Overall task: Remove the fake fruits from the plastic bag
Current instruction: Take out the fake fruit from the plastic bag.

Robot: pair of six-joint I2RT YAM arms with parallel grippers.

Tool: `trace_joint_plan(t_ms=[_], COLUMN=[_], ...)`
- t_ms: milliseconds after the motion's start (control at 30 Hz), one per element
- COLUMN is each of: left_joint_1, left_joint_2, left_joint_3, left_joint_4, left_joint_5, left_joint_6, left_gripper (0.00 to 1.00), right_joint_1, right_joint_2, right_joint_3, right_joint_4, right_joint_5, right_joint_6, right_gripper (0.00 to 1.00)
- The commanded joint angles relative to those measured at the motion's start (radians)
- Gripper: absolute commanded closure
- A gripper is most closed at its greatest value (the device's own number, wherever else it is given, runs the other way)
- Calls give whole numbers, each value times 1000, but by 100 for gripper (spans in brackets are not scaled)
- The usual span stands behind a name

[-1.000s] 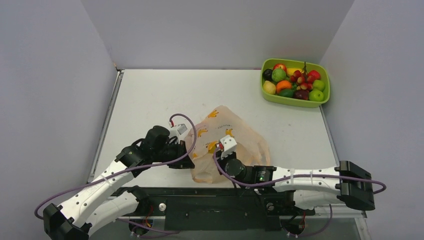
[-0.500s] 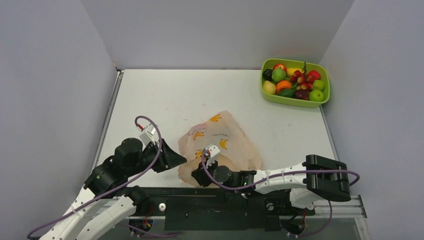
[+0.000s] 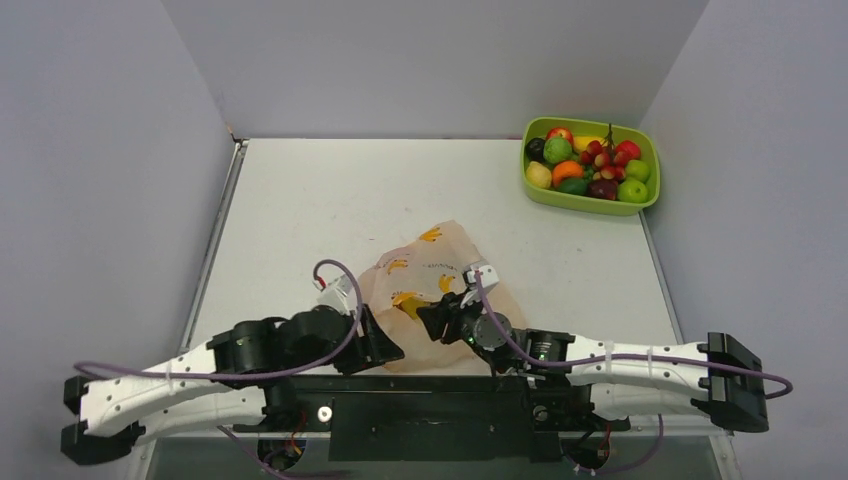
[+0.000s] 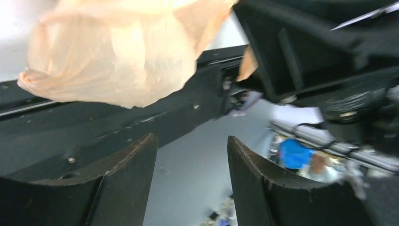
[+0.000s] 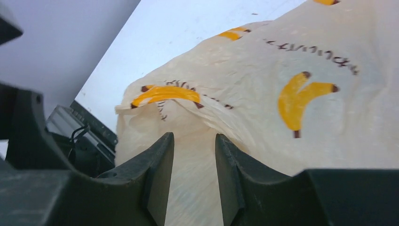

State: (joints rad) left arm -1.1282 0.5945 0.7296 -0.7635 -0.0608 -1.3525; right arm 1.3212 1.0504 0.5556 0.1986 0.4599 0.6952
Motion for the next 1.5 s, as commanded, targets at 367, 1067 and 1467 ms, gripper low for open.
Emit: trace_joint_plan(t_ms=[367,1067,1467], left_joint_1=[-290,-169,-169], left_joint_2=[342,211,268], left_joint_3=[-6,-111,-146], left_joint_4=[56,-57,320], left_joint_5=[-642,-592,-204], left_joint_6=[-424,-32,271], left_gripper=[44,100,100], right_joint_1=[-57,-145,-187], right_joint_2=[-48,27,-124], right_joint_3=[-121,-77,-74], right_joint_4=[27,-208,-270], right_joint_5=[-99,285,224], right_joint_6=[-74,6,-139], right_gripper=[63,72,74])
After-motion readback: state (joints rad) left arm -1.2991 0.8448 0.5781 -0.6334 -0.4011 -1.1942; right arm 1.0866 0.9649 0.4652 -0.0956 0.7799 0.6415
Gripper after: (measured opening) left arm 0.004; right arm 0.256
